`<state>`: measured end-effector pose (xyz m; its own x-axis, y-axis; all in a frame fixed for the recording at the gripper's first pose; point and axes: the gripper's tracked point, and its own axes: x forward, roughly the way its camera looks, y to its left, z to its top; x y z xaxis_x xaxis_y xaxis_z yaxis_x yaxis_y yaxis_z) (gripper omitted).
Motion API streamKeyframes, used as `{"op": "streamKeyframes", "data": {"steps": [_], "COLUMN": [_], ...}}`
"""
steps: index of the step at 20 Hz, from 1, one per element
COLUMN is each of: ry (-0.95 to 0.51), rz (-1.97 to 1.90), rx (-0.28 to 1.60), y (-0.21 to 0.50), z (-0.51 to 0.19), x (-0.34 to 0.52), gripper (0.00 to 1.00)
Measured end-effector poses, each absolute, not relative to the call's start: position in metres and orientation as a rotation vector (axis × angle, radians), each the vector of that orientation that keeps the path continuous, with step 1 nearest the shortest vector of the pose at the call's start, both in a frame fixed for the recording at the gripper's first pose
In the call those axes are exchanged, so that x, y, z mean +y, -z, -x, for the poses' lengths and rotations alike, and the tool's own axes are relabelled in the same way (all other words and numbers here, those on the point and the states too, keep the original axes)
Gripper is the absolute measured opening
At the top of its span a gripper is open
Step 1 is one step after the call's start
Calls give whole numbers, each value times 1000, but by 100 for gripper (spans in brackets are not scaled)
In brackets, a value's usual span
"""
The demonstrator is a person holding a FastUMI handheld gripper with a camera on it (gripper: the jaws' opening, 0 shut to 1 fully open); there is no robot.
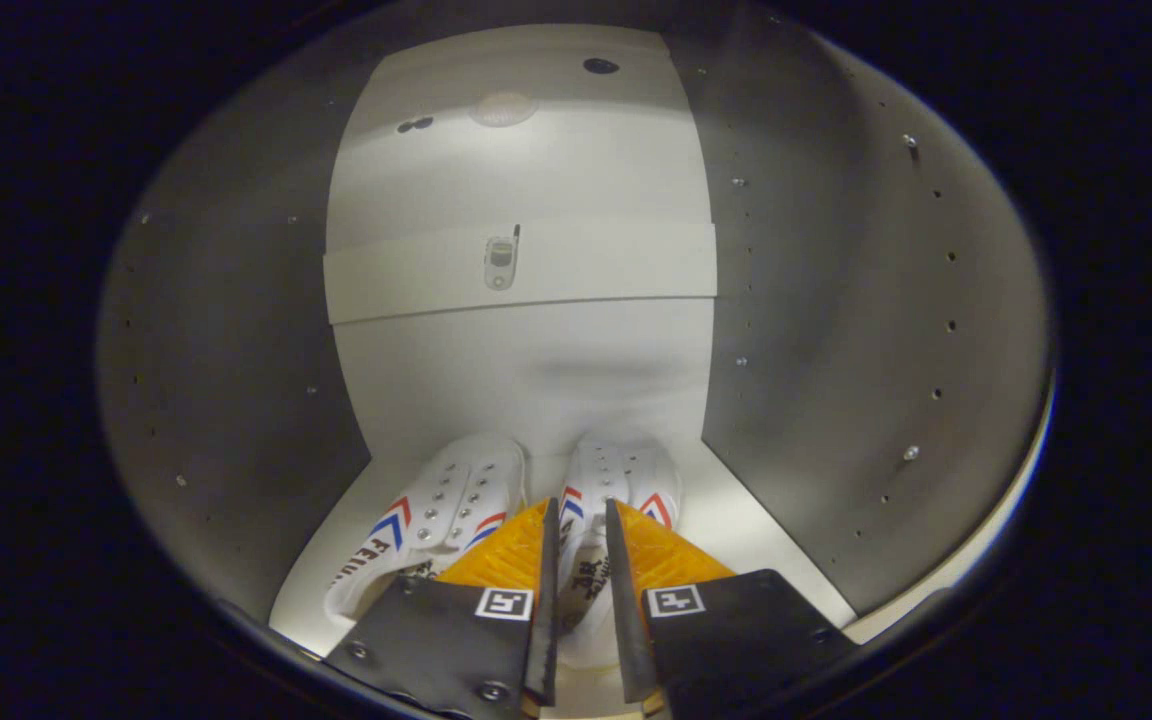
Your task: Open the shoe cabinet door, grab the shoes and put them into the shoe cabinet, then close the shoe cabinet door.
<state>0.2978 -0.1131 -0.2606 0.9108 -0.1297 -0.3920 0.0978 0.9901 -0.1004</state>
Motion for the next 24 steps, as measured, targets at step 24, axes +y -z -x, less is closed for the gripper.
{"op": "streamKeyframes", "data": {"steps": [24], "ry": [225], "rz": [13], "rx": [237], "y": [154], "z": [-84], "x": [-42], "gripper": [28]}}
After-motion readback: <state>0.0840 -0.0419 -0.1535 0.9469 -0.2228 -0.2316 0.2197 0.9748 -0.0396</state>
